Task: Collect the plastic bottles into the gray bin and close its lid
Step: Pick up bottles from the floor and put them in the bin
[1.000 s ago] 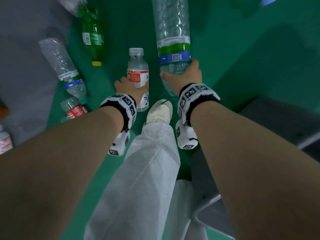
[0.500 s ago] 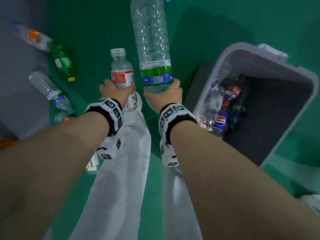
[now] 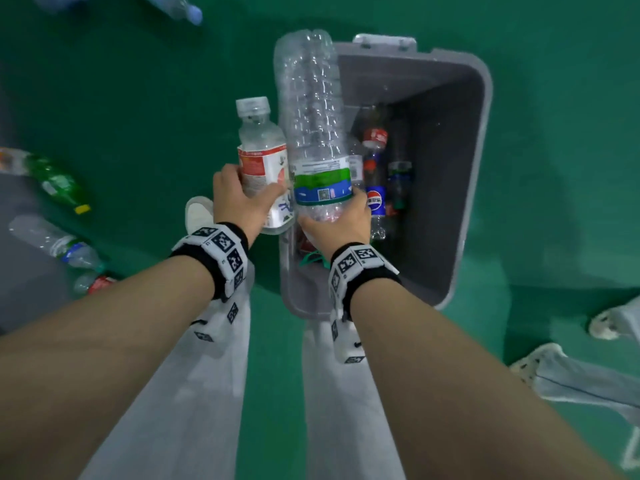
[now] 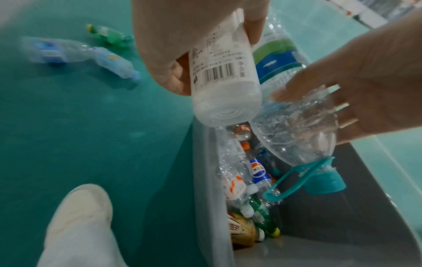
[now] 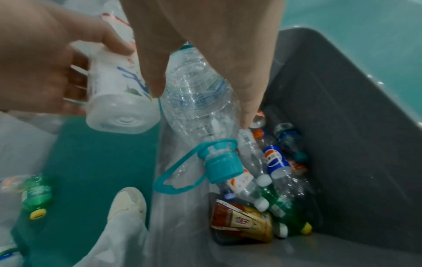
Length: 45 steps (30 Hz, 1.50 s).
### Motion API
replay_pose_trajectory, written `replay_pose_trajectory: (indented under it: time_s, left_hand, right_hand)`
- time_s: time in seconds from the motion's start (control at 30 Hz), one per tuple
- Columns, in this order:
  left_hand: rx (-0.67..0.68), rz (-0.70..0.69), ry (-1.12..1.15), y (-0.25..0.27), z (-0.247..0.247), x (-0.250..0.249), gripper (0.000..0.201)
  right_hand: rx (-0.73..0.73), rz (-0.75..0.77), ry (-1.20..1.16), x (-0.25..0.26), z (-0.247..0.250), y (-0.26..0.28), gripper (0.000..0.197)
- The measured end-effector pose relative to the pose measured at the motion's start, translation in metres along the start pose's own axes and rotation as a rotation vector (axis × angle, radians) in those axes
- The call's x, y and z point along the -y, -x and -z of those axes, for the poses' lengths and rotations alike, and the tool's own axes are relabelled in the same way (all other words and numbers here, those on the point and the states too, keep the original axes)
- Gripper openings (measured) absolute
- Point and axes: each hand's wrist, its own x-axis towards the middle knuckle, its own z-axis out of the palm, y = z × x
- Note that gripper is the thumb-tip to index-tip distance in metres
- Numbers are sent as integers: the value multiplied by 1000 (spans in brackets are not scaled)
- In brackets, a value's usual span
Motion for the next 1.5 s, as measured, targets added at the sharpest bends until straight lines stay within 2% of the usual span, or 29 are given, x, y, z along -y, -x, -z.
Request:
replay_pose_trajectory:
  time_s: [0.13, 0.27, 0.37, 0.5, 0.67, 0.87, 1.17, 1.23, 1.37, 1.5]
  left_hand:
    - [93, -115, -110, 17, -37, -16, 63]
    - [147, -139, -219, 22, -77, -17, 63]
    - [175, -102, -265, 24, -107, -14, 67]
    - [188, -30, -242, 25, -147, -5, 83]
    - [195, 36, -306, 17, -192, 13, 67]
    - [182, 92, -365, 0, -236, 32, 75]
    - [183, 179, -450, -13, -280, 44, 82]
    - [184, 191, -435, -14, -285, 48, 78]
    - [248, 157, -404, -13, -288, 52, 55]
    - [281, 154, -379, -7, -284, 52, 44]
  right_hand:
    - [-72, -57, -38, -38, 31, -13, 96]
    - [-102, -125, -70, -71, 56, -26, 94]
    - [-118, -165, -72, -94, 68, -42, 96]
    - [-127, -197, -57, -118, 75, -65, 94]
    - [-126, -197, -4, -144, 74, -97, 94]
    - [-138, -236, 37, -168, 70, -134, 101]
    - [-152, -234, 70, -180, 48, -156, 96]
    - [-142, -244, 72, -184, 46, -158, 96]
    - [-112, -246, 78, -189, 43, -162, 98]
    - [-66, -261, 76, -191, 46, -162, 100]
